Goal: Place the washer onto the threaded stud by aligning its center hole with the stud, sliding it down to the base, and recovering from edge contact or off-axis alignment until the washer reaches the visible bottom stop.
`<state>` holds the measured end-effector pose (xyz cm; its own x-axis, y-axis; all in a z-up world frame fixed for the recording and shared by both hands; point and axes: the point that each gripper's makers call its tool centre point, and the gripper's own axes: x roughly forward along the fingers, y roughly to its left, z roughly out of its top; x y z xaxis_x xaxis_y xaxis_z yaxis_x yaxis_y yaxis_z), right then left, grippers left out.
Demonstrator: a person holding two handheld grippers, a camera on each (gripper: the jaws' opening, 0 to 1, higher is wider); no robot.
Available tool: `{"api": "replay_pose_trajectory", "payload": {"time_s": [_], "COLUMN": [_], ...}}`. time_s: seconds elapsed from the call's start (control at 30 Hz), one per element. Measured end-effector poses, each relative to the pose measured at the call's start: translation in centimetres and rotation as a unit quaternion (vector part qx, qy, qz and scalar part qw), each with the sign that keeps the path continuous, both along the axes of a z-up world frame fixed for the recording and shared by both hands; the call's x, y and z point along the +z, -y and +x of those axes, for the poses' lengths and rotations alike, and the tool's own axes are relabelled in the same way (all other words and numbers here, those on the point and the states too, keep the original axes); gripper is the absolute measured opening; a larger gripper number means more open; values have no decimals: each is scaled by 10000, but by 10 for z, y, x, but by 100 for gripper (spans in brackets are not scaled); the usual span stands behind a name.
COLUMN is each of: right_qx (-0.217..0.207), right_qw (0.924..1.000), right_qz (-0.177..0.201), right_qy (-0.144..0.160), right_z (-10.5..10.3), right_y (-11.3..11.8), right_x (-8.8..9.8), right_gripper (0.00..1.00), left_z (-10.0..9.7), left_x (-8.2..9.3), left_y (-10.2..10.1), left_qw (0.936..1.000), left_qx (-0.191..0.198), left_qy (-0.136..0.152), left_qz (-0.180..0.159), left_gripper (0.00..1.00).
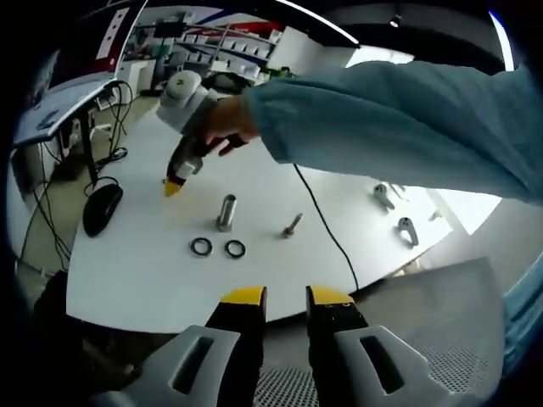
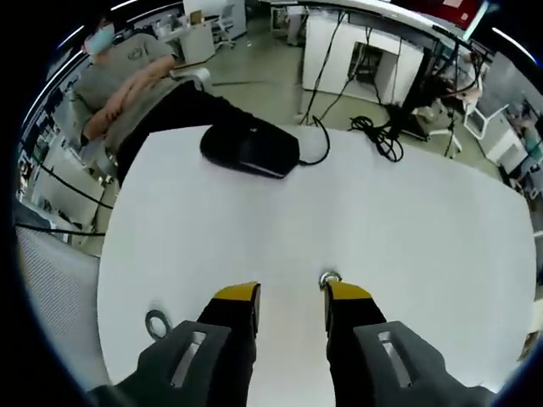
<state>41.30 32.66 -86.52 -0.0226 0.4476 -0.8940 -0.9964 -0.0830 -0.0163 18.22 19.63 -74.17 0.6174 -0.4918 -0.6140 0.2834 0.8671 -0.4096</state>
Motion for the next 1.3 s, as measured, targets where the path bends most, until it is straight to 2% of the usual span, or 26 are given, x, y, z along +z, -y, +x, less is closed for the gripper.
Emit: {"api": "replay_pose_trajectory", "payload": {"time_s": [0.23, 0.27, 0.47, 0.6, 0.83, 1.07, 1.3], "right_qx": [21, -57, -48, -131, -500, -640, -734], "right_qw": [9994, 9996, 9991, 9989, 9976, 9963, 9956], "right_qz": [-350, -261, -412, -440, -396, -444, -471], "right_qy": [-3, -59, -74, -103, -277, -364, -354], "right_z": [4, 4, 1, -2, 8, 13, 5], "right_y": [6, 4, 14, 27, 54, 84, 111], "right_x": [-16, -13, -14, -12, -12, -17, -15], "right_gripper": [39, 39, 40, 37, 28, 28, 24], "left_z": [-1, -1, -1, -1, -1, 1, 1], "left_x": [0, 0, 0, 0, -1, 1, 0], "left_y": [1, 1, 1, 2, 1, 2, 1], "left_qw": [10000, 10000, 10000, 10000, 10000, 10000, 9999], "left_qx": [-11, -10, -3, -8, -22, -6, -16], "left_qy": [-5, -9, -24, -30, -53, -3, -24], "left_qz": [-22, -28, -50, -52, -25, -75, -97], "left_gripper": [16, 16, 16, 16, 16, 16, 16]}}
